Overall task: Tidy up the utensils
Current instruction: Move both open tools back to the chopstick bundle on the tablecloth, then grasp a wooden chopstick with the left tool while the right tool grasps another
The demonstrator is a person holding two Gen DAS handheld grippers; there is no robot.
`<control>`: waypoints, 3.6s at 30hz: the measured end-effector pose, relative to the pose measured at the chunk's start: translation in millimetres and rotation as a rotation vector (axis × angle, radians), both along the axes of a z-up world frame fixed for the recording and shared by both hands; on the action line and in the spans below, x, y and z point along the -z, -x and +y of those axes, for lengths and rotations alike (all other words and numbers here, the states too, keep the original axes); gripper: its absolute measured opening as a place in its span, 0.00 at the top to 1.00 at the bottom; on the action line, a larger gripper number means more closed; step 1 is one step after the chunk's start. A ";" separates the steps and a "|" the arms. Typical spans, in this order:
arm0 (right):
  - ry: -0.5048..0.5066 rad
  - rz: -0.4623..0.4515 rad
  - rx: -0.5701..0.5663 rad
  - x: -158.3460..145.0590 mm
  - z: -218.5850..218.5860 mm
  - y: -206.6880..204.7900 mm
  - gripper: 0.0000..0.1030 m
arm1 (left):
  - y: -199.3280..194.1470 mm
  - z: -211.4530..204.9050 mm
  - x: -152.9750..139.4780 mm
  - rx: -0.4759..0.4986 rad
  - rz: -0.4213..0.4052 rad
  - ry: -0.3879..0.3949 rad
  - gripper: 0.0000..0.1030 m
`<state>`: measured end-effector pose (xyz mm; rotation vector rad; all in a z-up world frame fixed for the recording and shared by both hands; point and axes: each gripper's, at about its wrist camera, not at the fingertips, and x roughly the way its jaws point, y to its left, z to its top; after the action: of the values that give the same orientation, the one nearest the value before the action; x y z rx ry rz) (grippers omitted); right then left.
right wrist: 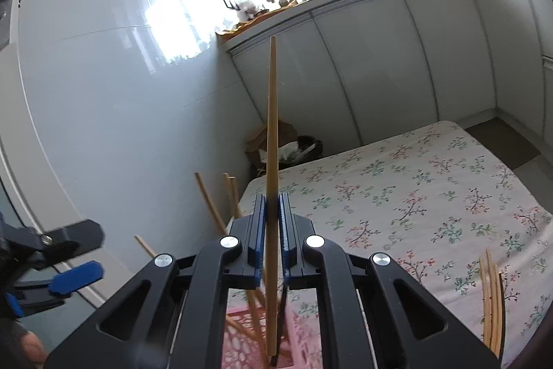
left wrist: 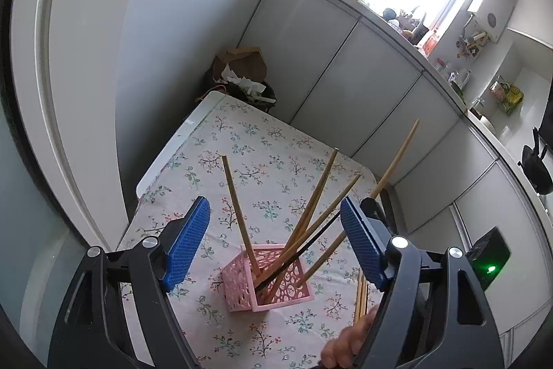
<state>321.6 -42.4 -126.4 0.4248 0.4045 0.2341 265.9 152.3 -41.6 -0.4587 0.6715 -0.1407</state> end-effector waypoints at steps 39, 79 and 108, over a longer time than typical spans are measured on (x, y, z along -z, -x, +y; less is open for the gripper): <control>0.065 0.496 0.002 -7.2 -197.4 70.6 0.65 | 25.7 -114.3 -7.1 0.256 0.001 -0.166 0.28; -0.045 0.741 0.031 43.8 -249.8 68.2 0.66 | -47.6 -303.4 188.4 0.541 0.457 -0.470 0.91; 0.155 0.869 -0.179 115.7 -153.8 13.5 0.77 | 25.2 -187.3 21.8 0.422 0.017 -0.112 0.94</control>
<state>308.1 -196.2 -242.1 0.3197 1.3082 0.1802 240.7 -35.0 -63.5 -0.2053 0.7821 -0.4956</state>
